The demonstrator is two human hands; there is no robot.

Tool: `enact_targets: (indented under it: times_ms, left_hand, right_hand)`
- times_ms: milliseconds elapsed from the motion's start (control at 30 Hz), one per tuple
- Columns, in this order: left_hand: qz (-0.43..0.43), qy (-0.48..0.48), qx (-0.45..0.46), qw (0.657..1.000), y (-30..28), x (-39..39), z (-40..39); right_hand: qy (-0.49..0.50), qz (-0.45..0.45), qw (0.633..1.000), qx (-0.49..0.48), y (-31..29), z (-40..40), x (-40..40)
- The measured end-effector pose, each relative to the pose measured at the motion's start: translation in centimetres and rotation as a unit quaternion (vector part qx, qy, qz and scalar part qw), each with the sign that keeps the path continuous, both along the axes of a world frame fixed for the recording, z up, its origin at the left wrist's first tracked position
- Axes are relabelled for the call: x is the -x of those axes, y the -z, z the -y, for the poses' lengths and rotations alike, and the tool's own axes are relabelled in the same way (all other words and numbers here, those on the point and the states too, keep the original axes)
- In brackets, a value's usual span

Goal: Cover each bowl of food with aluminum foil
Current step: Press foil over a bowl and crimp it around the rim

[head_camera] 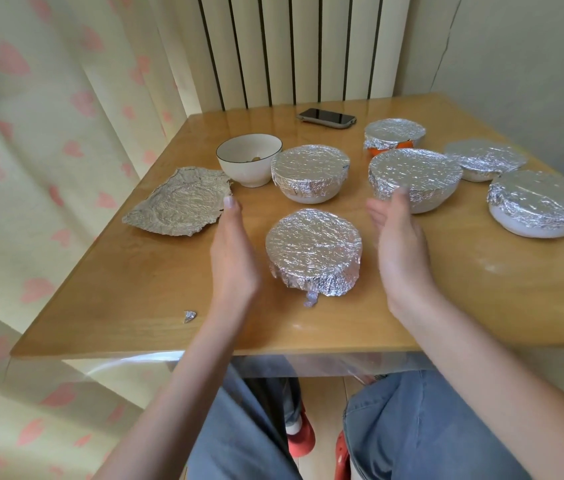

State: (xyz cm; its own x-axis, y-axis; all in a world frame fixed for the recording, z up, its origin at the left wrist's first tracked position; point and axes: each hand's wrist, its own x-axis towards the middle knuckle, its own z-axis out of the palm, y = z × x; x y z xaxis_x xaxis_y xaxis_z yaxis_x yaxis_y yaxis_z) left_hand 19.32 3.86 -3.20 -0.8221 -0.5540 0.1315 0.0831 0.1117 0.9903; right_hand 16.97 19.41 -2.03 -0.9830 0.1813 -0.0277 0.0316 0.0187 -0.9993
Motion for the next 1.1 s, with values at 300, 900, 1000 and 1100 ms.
enact_targets:
  times_ms: [300,900,1000,1100]
  left_hand:
    - [0.009,0.133,0.069,0.989,-0.4,1.4,-1.8]
    - [-0.058,0.032,0.07,0.995,-1.1,1.0,0.9]
    - [-0.044,0.181,0.058,0.981,-1.1,2.8,0.8]
    - [0.014,0.284,0.027,0.958,-1.0,3.4,0.2]
  right_hand:
    - [0.087,-0.112,0.989,-0.046,1.7,4.7,-0.9]
    - [0.071,-0.019,0.997,0.016,0.8,1.6,-0.3]
    - [0.098,-0.031,0.994,0.032,1.1,3.7,-1.8]
    - [0.116,-0.026,0.991,0.056,1.6,5.4,-2.2]
